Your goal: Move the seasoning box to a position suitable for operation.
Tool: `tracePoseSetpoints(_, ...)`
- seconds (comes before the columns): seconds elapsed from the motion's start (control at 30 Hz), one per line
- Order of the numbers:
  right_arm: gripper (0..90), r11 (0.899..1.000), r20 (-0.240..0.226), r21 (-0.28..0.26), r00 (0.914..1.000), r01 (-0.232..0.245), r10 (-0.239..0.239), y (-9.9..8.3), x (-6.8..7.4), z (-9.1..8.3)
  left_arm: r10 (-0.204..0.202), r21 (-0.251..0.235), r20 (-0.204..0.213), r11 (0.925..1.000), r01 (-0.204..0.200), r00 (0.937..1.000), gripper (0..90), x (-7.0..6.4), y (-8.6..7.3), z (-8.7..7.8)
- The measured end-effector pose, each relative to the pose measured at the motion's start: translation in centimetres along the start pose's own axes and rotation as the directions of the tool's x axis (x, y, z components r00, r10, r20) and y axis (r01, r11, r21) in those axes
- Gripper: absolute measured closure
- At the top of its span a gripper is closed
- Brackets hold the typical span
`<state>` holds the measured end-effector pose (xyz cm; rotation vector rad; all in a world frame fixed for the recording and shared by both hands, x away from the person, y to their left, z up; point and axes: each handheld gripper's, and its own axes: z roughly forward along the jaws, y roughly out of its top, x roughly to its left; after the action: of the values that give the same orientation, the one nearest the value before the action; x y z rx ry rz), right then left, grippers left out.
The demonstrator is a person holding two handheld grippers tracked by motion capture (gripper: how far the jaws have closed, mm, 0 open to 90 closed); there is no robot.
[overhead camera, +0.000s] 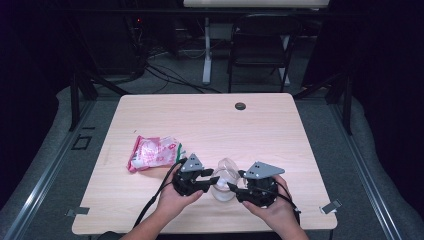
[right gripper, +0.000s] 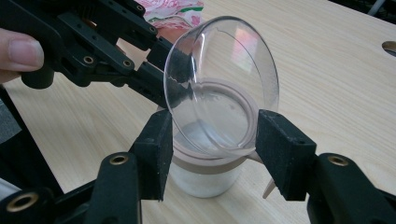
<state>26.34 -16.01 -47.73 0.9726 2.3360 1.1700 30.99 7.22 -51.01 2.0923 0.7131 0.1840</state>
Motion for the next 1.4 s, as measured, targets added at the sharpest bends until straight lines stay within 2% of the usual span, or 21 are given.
tracePoseSetpoints(0.27, 50.5, 1.000, -0.001, -0.013, 0.9998, -0.020, 0.020, 0.0, -0.5, -0.5, 0.006, -0.009, -0.003, 0.9999, -0.006, 1.0000, 65.2, 0.0, -0.1, 0.0)
tracePoseSetpoints(0.37, 53.4, 0.999, -0.014, -0.014, 0.9994, -0.032, 0.032, 0.0, -0.8, -0.7, 0.003, -0.011, -0.004, 0.9999, -0.003, 1.0000, 65.3, 0.0, -0.1, 0.0)
tracePoseSetpoints(0.67, 57.0, 0.999, 0.010, -0.010, 0.9986, -0.052, 0.052, -0.3, -1.6, -1.1, 0.003, -0.013, -0.007, 0.9999, -0.003, 1.0000, 65.6, 0.0, -0.1, 0.0)
tracePoseSetpoints(1.17, 59.1, 0.996, 0.052, 0.028, 0.9949, -0.088, 0.087, -1.2, -2.7, -0.2, 0.006, -0.013, -0.012, 0.9999, -0.007, 0.9999, 65.7, 0.0, -0.1, 0.0)
tracePoseSetpoints(1.4, 60.8, 0.995, 0.047, 0.028, 0.9940, -0.100, 0.098, -1.5, -2.8, 0.1, 0.001, -0.019, -0.015, 0.9998, -0.001, 0.9999, 65.6, -0.1, -0.2, 0.1)
